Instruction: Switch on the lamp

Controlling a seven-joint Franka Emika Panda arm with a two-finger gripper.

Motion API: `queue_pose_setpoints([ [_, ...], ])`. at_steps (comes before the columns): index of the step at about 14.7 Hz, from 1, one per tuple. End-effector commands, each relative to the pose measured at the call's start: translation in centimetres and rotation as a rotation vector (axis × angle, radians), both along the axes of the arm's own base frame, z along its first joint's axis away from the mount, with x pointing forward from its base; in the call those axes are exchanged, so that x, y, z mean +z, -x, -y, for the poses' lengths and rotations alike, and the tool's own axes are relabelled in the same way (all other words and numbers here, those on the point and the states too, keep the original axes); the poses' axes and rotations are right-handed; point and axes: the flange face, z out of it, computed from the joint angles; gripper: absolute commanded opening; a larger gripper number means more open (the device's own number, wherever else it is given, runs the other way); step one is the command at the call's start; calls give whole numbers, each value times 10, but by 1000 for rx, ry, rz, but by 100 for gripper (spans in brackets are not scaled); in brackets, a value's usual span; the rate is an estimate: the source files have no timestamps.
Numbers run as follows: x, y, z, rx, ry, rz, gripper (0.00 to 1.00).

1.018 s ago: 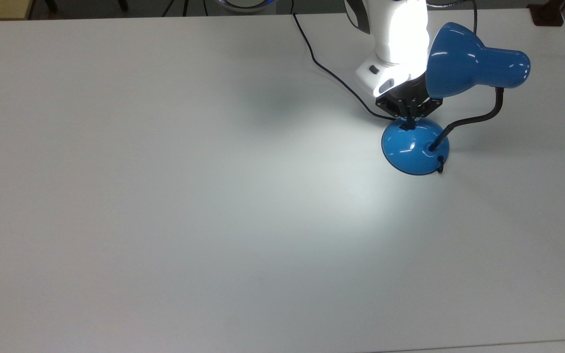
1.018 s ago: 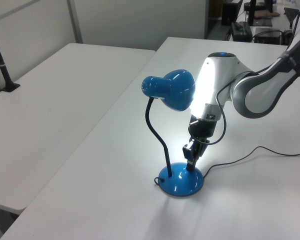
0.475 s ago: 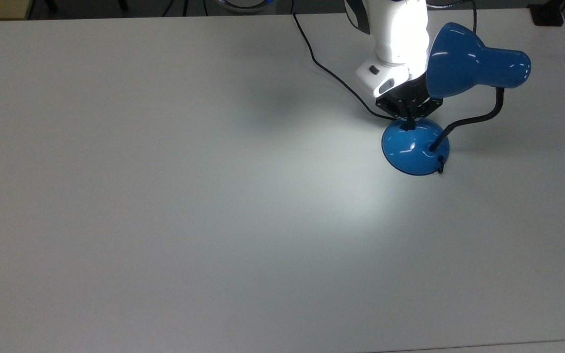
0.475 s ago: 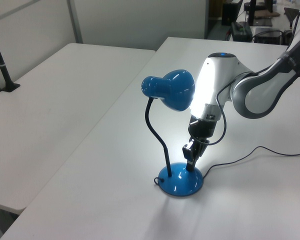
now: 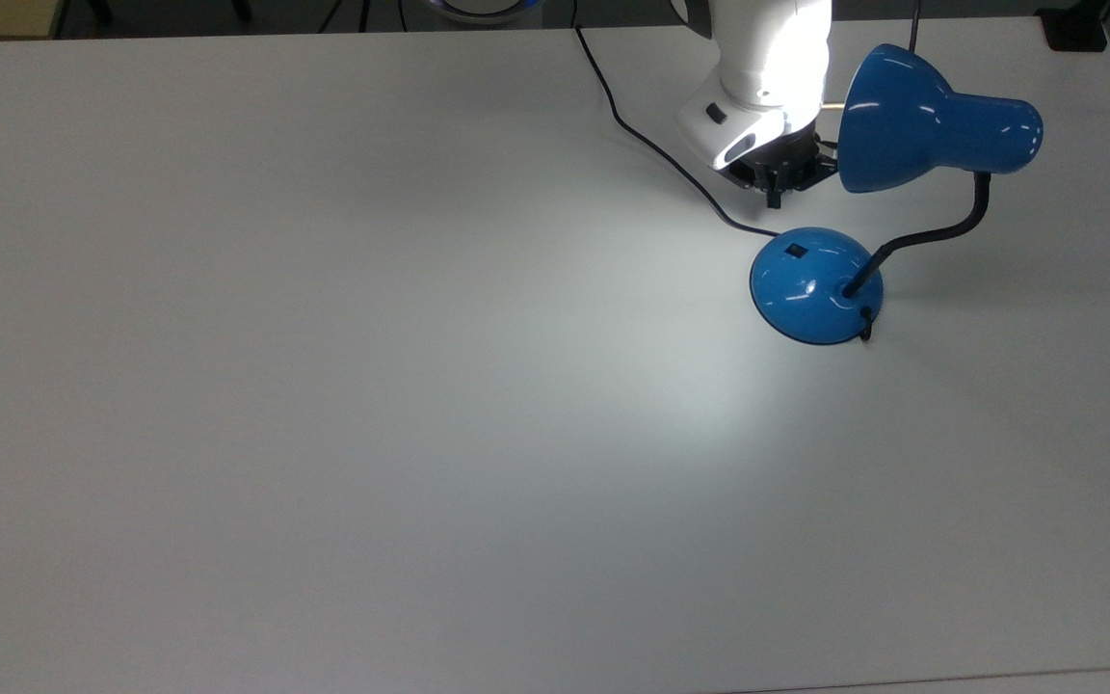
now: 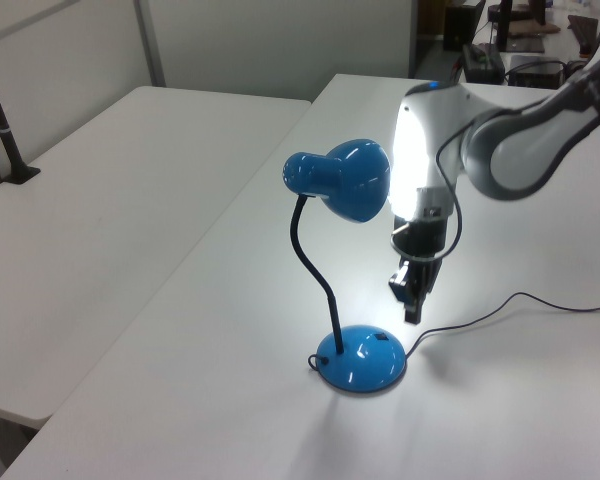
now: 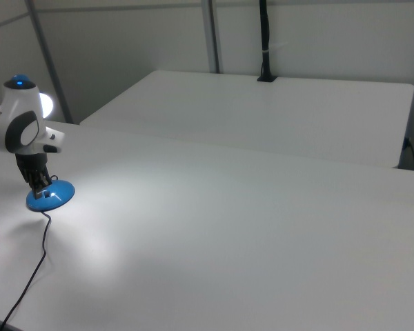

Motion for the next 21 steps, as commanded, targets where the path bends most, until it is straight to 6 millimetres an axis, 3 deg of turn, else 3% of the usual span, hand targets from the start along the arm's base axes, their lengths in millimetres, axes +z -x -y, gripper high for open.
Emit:
queue_pose_setpoints([
  [1,44,9,45,125,73,-37,1],
  [2,57,9,65,227,111,-45,2],
  [5,101,0,119,322,111,-30,5],
  [7,137,-2,156,367,108,-1,29],
  [9,174,-9,193,367,102,39,67],
  [11,208,-19,230,308,106,79,96],
  [15,243,-25,275,255,212,113,100],
  [21,245,-35,298,276,280,156,100],
])
